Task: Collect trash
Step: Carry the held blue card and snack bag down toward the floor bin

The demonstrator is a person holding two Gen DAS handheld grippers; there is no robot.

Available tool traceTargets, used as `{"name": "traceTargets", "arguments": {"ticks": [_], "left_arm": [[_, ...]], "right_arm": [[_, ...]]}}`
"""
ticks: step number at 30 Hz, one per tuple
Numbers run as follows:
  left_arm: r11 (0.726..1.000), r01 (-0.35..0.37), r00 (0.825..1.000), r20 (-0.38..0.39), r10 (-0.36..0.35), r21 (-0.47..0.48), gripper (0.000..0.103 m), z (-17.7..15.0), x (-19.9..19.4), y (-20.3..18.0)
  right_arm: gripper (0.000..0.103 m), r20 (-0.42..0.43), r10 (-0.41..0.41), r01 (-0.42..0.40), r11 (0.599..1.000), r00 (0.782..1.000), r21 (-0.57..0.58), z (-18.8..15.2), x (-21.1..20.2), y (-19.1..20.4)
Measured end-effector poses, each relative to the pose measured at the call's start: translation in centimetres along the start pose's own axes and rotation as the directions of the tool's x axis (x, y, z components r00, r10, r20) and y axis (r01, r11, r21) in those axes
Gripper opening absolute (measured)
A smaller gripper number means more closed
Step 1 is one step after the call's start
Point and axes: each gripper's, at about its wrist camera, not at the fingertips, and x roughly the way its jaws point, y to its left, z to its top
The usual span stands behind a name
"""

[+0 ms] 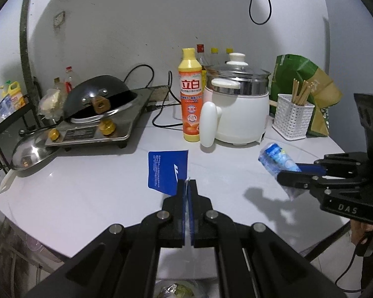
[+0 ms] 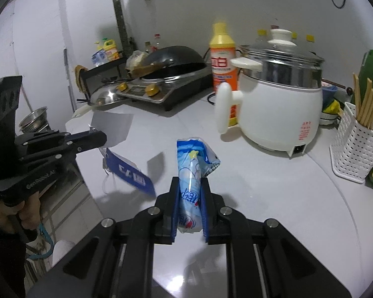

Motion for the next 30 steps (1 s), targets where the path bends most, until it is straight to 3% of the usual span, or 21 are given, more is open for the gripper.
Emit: {"name": "traceTargets", "arguments": {"ticks": [16,30], "left_arm": [[0.997,-0.026,0.999,0.037,0.028,-0.069,0.002,-4.3,-5.5,2.2],[0.986,-0.046,0.998,0.04,0.053,-0.158,0.002,-10.0,-9.2,5.7]], "right_arm": [[0.014,-0.015,0.04,-0.042,0.994,0.999,-0.104,-1.4,-1.2,6.5],[0.014,-0.056,0.06,-0.071,0.974,0.997,-0.213,-3.2,-0.8,13.7]]}}
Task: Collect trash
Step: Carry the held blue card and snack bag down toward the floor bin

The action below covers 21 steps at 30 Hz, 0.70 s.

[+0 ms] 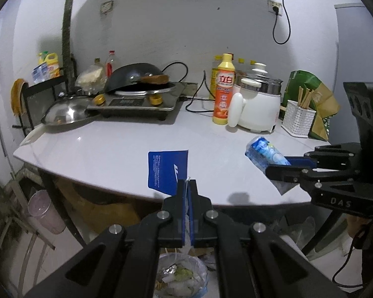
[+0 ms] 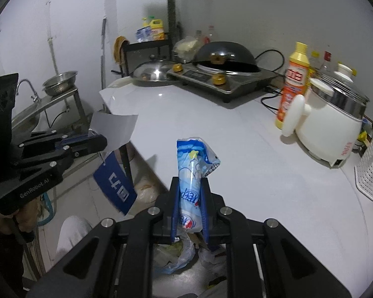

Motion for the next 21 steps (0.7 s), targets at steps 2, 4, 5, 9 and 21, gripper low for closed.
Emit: {"name": "traceTargets", "arguments": {"ticks": [2,4,5,9,21], "left_arm": [[1.0,-0.007,1.0,-0.002,0.007,-0.014,0.002,-0.7,-0.4,0.6],[0.999,-0.016,1.0,-0.002,0.016,-0.028,0.002,-1.5,-0.9,1.3],[0.999,-0.018,1.0,-0.003,0.018,-0.032,0.002,-1.8,-1.1,1.5],[0.998,-0.032,0.999,-0.006,0.032,-0.056,0.002,-3.1,-1.9,2.7],[0.987,-0.058,0.997,-0.065,0.049,-0.148,0.002,-8.3,-0.8,6.0]], "right_arm": [[0.014,-0.005,0.008,-0.008,1.0,1.0,-0.014,-0.2,0.2,1.1],[0.014,-0.011,0.018,-0.018,1.0,1.0,-0.025,-0.4,0.5,2.1],[0.014,-0.015,0.024,-0.024,0.999,1.0,-0.031,-0.6,0.8,2.7],[0.014,-0.035,0.045,-0.046,0.998,0.998,-0.05,-1.2,1.8,4.5],[0.014,-0.114,0.107,-0.117,0.989,0.988,-0.089,-3.7,6.1,8.4]]}}
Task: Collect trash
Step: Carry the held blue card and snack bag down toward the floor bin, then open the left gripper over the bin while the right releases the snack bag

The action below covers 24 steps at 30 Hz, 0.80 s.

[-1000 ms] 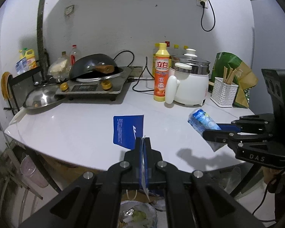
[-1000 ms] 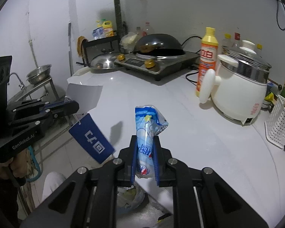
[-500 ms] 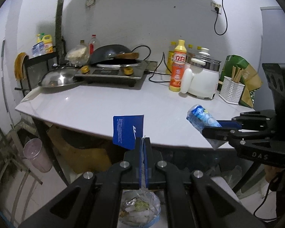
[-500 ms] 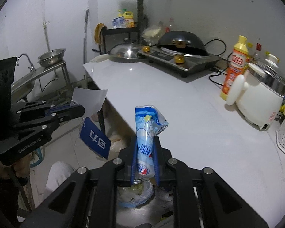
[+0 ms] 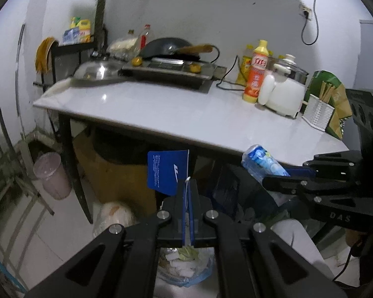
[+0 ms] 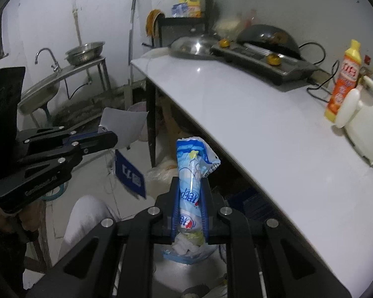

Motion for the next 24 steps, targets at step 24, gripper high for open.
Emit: {"name": "traceTargets", "arguments": {"ticks": [24], "left_arm": [[0.99,-0.005,0.977,-0.214,-0.026,-0.14,0.002,-9.2,9.8,3.0]], "right_arm": [[0.014,-0.198,0.079,-0.084,0.996,0.977,-0.021,-4.9,12.2,0.9]]}}
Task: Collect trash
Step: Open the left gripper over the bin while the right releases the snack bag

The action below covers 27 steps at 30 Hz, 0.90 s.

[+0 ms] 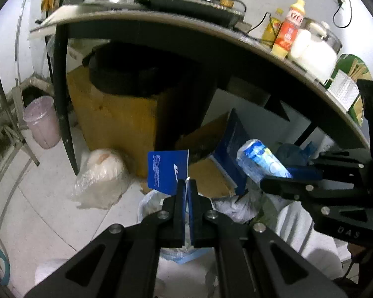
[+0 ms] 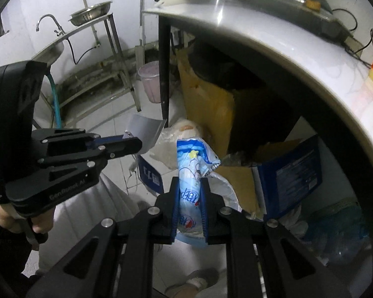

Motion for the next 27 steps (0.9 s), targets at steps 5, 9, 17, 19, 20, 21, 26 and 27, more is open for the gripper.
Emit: {"name": "traceTargets", "arguments": {"ticks": [5,9,17,19,20,21,26,27], "left_arm": [[1.0,-0.001,0.998,-0.069,-0.001,-0.023,0.001,-1.2,3.1,0.8],[0.999,0.006,0.993,-0.12,-0.013,-0.054,0.001,-1.7,5.7,0.9],[0.998,0.016,0.975,-0.219,-0.028,-0.055,0.001,-2.6,11.7,0.4],[0.998,0.021,0.969,-0.246,-0.035,-0.06,0.001,-2.9,13.2,0.4],[0.998,0.023,0.965,-0.259,-0.038,-0.062,0.001,-3.1,13.9,0.4],[0.998,0.024,0.962,-0.269,-0.041,-0.063,0.001,-3.2,14.4,0.4],[0.998,0.023,0.94,-0.339,-0.044,-0.066,0.002,-4.2,16.9,0.3],[0.997,0.022,0.936,-0.349,-0.045,-0.07,0.004,-4.3,17.2,0.3]], "right_arm": [[0.014,-0.042,0.009,-0.008,1.0,0.999,0.014,-0.8,2.7,-0.7],[0.014,-0.078,0.023,-0.02,0.999,0.997,0.037,-1.4,5.3,-1.6],[0.014,-0.14,0.045,-0.032,0.995,0.989,0.099,-3.0,9.5,-4.1],[0.014,-0.156,0.044,-0.026,0.992,0.987,0.12,-3.3,10.4,-5.1],[0.014,-0.162,0.044,-0.023,0.991,0.986,0.129,-3.5,10.8,-5.6],[0.014,-0.169,0.043,-0.019,0.99,0.985,0.14,-3.8,11.1,-6.0],[0.014,-0.199,0.05,-0.014,0.984,0.979,0.175,-4.7,12.8,-7.8],[0.014,-0.203,0.051,-0.014,0.984,0.978,0.179,-4.8,12.9,-7.9]]}}
